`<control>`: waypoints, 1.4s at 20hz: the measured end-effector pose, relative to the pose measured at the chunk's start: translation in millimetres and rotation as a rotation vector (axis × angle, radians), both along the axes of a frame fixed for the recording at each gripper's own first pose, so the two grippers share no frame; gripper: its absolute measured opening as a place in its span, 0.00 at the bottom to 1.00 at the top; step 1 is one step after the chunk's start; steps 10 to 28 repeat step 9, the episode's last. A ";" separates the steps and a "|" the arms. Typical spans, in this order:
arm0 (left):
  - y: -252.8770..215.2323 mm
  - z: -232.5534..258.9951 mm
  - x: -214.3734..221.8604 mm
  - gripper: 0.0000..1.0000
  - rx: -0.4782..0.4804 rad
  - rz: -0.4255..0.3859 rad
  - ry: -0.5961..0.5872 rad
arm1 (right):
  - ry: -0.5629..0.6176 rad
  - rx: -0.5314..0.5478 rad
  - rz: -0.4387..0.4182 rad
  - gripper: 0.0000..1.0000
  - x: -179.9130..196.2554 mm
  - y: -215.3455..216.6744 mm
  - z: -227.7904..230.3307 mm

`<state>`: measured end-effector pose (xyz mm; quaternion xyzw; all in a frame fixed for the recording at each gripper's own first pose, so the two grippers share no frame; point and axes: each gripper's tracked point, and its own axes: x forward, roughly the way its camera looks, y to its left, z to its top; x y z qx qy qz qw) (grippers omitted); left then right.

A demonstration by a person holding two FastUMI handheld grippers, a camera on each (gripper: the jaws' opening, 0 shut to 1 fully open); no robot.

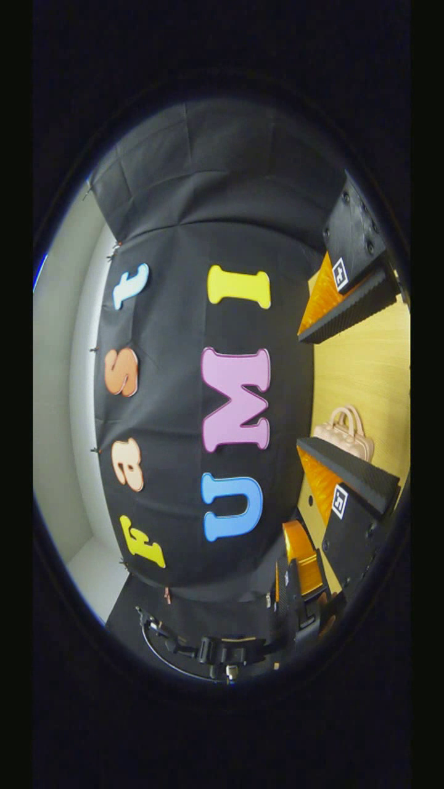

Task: First open the suitcase, pack the skin care products into it, and then close the suitcase.

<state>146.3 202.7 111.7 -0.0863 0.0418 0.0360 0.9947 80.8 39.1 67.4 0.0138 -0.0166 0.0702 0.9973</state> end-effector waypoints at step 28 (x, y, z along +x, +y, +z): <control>10.7 -2.2 -53.3 0.96 -0.043 0.046 -0.080 | 0.106 0.038 -0.032 0.97 -50.7 -8.0 -44.4</control>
